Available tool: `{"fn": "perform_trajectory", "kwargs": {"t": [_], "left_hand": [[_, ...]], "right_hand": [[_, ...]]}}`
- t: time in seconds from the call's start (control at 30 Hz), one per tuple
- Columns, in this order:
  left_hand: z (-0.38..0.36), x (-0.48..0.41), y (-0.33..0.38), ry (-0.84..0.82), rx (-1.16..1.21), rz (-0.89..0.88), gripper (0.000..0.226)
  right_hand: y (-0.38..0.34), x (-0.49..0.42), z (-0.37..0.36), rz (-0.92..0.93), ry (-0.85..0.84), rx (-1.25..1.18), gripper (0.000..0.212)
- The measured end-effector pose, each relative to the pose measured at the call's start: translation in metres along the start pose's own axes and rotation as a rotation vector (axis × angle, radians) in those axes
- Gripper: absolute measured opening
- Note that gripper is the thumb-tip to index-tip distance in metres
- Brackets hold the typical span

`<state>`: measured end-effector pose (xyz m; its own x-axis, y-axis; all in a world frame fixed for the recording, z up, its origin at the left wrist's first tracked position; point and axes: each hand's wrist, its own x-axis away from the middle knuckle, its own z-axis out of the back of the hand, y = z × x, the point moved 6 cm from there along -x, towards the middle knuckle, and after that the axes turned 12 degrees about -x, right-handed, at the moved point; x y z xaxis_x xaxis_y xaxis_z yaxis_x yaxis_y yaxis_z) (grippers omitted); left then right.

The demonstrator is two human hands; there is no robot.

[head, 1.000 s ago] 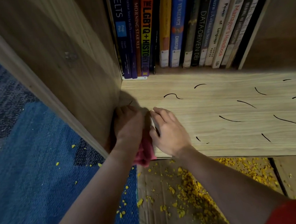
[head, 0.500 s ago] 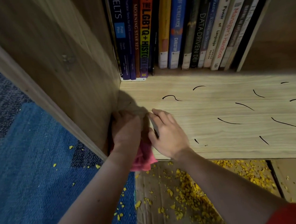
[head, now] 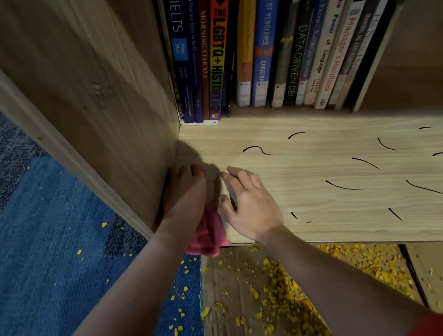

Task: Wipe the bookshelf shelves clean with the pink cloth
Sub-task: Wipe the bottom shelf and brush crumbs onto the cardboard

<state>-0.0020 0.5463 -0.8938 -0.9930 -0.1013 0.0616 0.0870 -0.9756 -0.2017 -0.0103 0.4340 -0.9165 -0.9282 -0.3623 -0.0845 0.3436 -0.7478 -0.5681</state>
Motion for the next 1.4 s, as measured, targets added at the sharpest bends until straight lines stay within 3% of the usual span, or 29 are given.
{"fn": "perform_trajectory", "kwargs": {"t": [0.13,0.33,0.5,0.63,0.7,0.8,1.0,1.23,1.4], "left_hand": [[-0.002,-0.021,-0.003,0.006,0.126,0.064,0.038],[-0.005,-0.05,0.0,0.048,0.312,-0.01,0.033],[-0.016,-0.012,0.0,0.09,0.175,-0.097,0.038],[0.003,-0.025,0.003,0.099,0.098,0.005,0.037],[0.007,-0.042,0.001,0.088,0.179,0.068,0.035],[0.005,-0.051,0.0,0.026,0.268,0.027,0.032],[-0.01,-0.023,-0.001,0.038,0.235,-0.034,0.033],[0.008,-0.051,0.001,0.095,0.231,0.019,0.036],[0.009,-0.037,0.0,0.009,0.281,0.045,0.031]], "right_hand": [[-0.002,0.001,-0.001,0.021,0.008,0.002,0.069],[-0.001,0.001,0.001,0.008,-0.027,-0.006,0.052],[-0.001,0.0,0.001,0.0,-0.021,-0.01,0.051],[-0.002,0.0,0.001,-0.001,-0.019,-0.003,0.052],[-0.001,0.001,0.001,-0.001,-0.019,-0.002,0.052],[-0.001,0.0,0.002,-0.005,-0.017,0.002,0.052],[-0.001,0.0,0.002,-0.012,-0.028,-0.009,0.052],[-0.002,0.0,0.002,-0.003,-0.022,-0.008,0.051],[-0.001,0.001,0.001,-0.011,-0.022,0.002,0.051]]}}
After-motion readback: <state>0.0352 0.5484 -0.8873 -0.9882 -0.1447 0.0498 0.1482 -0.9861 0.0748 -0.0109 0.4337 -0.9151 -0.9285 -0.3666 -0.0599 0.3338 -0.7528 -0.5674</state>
